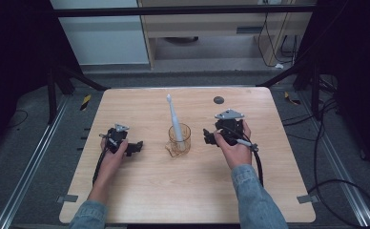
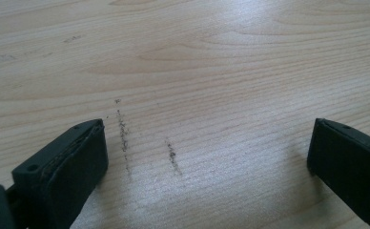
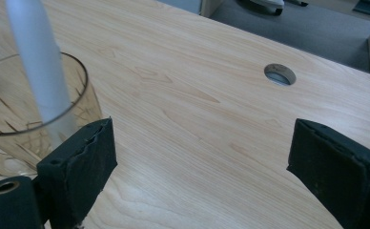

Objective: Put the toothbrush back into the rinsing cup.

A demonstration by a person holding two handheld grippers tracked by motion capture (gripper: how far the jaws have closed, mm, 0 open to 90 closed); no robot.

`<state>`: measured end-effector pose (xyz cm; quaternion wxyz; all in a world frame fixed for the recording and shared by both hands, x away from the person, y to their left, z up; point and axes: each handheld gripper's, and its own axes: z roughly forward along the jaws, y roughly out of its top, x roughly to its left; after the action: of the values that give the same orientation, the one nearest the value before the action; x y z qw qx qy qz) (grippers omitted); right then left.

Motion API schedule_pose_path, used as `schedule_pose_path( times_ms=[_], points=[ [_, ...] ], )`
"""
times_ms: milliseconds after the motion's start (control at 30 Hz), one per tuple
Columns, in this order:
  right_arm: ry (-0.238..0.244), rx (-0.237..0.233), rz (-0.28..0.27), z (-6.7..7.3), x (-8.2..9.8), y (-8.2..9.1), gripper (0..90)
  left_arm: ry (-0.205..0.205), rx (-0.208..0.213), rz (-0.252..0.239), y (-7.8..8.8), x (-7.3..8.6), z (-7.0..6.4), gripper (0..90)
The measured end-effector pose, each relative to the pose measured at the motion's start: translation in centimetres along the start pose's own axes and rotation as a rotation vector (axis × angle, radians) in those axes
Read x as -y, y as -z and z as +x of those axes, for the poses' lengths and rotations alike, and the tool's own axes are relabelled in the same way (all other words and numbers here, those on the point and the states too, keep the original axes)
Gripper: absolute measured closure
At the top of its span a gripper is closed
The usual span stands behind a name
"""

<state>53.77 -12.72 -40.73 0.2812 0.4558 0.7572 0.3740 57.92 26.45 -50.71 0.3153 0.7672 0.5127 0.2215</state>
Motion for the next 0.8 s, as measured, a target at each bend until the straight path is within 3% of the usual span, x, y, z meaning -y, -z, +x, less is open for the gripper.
schedule_pose_path(
  times_ms=[800],
  points=[
    [-0.054, 0.082, 0.078, -4.7, 3.7, 0.0, 11.4, -0.001, -0.001, 0.001, 0.0, 0.0, 0.0, 0.0]
  ],
)
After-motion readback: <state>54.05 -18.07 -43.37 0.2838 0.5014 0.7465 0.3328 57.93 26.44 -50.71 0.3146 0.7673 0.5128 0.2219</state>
